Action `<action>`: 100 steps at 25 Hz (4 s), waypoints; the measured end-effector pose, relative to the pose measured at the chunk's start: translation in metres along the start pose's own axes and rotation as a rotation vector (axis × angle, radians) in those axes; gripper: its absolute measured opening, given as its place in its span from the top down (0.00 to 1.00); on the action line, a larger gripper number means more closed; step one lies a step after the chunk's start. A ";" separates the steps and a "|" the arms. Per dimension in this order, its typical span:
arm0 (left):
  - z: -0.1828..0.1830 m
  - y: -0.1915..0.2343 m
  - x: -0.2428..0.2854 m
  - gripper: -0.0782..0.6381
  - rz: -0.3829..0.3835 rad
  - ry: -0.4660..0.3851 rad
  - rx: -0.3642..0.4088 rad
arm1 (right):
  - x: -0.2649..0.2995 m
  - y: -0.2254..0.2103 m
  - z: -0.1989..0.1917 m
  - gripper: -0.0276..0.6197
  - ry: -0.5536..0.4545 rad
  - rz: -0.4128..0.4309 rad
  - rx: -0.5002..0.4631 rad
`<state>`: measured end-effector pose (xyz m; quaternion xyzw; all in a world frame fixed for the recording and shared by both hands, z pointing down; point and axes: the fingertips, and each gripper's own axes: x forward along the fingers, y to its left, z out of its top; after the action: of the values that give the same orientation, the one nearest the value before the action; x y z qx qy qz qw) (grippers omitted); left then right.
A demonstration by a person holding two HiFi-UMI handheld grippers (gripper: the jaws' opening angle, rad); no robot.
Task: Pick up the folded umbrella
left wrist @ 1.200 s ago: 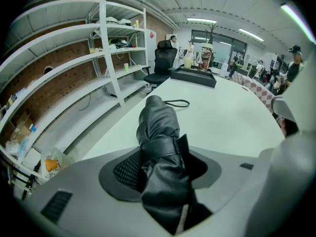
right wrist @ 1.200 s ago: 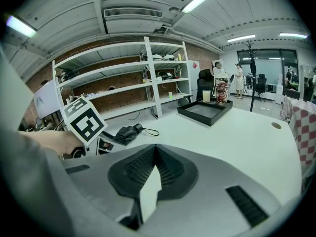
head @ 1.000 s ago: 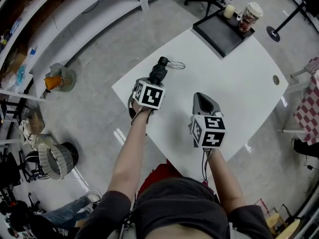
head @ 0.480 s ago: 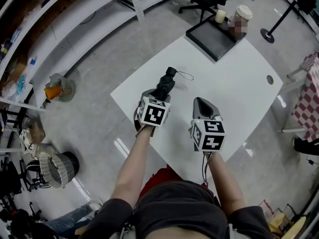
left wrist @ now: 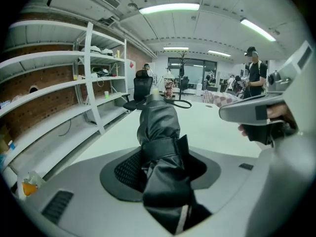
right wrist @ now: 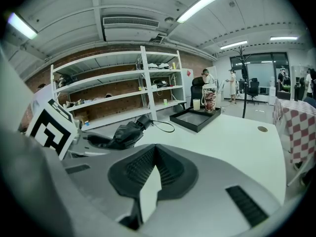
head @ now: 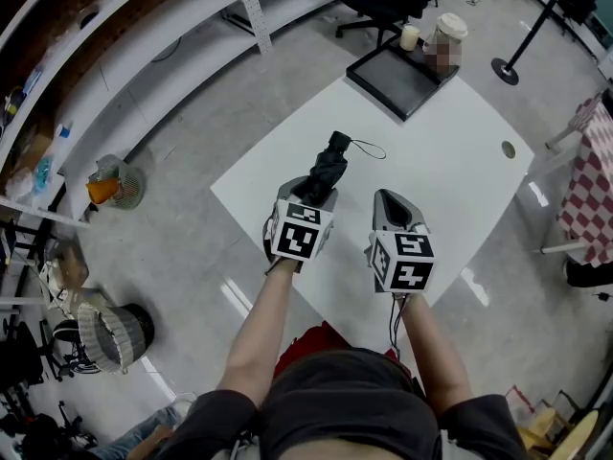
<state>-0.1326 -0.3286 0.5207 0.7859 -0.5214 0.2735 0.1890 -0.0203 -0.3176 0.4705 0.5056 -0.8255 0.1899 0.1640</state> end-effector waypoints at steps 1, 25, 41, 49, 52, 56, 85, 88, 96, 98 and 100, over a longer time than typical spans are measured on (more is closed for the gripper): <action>0.004 -0.003 -0.004 0.58 -0.002 -0.017 0.002 | -0.003 -0.001 0.002 0.93 -0.007 -0.002 0.003; 0.084 -0.027 -0.098 0.58 0.025 -0.365 -0.011 | -0.053 -0.011 0.057 0.93 -0.178 0.003 -0.010; 0.116 -0.019 -0.159 0.58 0.049 -0.534 -0.051 | -0.085 0.007 0.080 0.93 -0.248 0.027 -0.038; 0.123 -0.013 -0.190 0.58 0.033 -0.619 -0.002 | -0.099 0.024 0.093 0.93 -0.287 0.007 -0.036; 0.123 -0.010 -0.199 0.58 0.026 -0.640 0.026 | -0.106 0.032 0.099 0.93 -0.310 -0.003 -0.037; 0.120 0.000 -0.213 0.58 0.008 -0.670 0.031 | -0.114 0.049 0.106 0.93 -0.339 -0.022 -0.050; 0.108 0.038 -0.261 0.58 -0.092 -0.752 0.027 | -0.156 0.115 0.131 0.93 -0.467 -0.114 -0.087; 0.104 0.044 -0.264 0.58 -0.109 -0.750 0.029 | -0.155 0.126 0.130 0.93 -0.473 -0.128 -0.086; 0.095 0.063 -0.274 0.57 -0.153 -0.762 0.027 | -0.154 0.154 0.121 0.93 -0.473 -0.166 -0.085; 0.094 0.064 -0.275 0.58 -0.164 -0.761 0.028 | -0.156 0.157 0.118 0.93 -0.469 -0.177 -0.080; 0.092 0.065 -0.276 0.58 -0.175 -0.758 0.030 | -0.158 0.160 0.115 0.93 -0.467 -0.187 -0.073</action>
<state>-0.2556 -0.2092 0.2767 0.8755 -0.4810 -0.0460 -0.0059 -0.1039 -0.1842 0.2732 0.6037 -0.7969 0.0219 0.0042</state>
